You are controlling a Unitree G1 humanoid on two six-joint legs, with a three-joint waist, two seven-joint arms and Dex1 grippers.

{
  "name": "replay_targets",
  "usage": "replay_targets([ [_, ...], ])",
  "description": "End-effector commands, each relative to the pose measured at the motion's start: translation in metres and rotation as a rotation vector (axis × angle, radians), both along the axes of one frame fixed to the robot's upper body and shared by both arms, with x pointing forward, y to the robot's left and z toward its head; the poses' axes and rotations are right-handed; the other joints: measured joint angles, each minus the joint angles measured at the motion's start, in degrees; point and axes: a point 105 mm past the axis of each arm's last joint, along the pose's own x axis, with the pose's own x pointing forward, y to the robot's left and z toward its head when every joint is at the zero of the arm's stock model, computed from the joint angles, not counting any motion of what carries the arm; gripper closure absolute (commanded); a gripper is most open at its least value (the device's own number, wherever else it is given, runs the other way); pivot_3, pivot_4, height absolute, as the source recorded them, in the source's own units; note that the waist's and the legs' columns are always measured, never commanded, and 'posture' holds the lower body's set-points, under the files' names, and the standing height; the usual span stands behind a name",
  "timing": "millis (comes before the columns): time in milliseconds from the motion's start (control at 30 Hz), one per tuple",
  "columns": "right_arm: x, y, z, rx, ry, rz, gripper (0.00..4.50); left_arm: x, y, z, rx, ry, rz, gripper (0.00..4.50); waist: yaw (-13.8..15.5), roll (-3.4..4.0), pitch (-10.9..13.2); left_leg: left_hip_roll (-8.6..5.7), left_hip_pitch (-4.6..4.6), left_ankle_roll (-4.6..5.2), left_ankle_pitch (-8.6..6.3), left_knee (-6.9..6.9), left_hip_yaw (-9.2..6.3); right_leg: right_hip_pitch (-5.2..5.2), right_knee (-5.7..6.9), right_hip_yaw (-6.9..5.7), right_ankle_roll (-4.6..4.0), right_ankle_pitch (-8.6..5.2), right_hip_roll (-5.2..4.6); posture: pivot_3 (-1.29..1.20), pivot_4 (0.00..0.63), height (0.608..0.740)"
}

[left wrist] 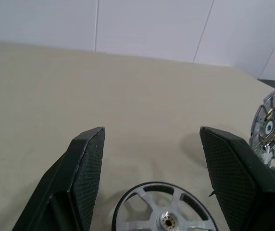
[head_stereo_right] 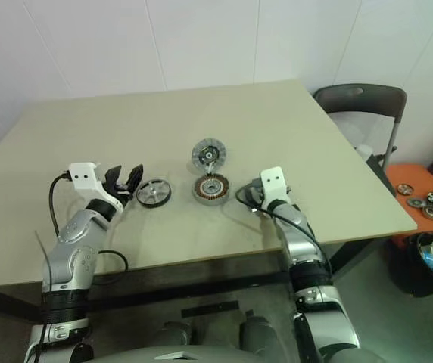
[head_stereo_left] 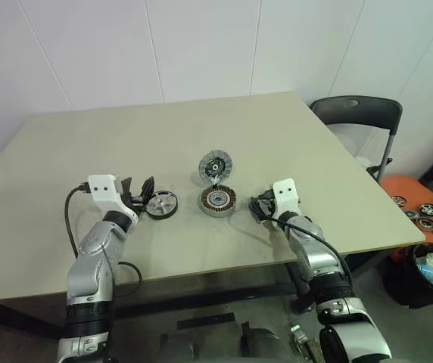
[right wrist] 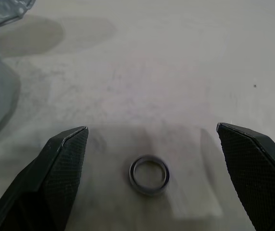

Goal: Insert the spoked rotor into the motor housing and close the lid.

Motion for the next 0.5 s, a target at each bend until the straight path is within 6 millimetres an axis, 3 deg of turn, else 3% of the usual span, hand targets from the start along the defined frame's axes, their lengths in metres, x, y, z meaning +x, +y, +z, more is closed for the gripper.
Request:
replay_targets([
  [33, 0.008, 0.004, 0.015, -0.007, -0.052, 0.018, 0.00, -0.002, 0.003, 0.016, 0.011, -0.054, 0.012, 1.20, 0.0, 0.00, 0.0, 0.00, 0.00, 0.00, 0.00, 0.00, 0.00, 0.00, 0.00, 0.00, 0.00, 0.00, 0.00, 0.00, 0.000, 0.740],
  [500, 0.007, -0.011, 0.003, 0.062, 0.073, -0.002, 0.00, -0.003, 0.001, 0.014, 0.004, -0.050, 0.024, 1.20, 0.1, -0.02, 0.0, 0.00, 0.00, 0.03, -0.01, 0.08, 0.01, 0.04, -0.02, 0.01, 0.05, 0.03, 0.00, 0.00, 0.000, 0.740],
])
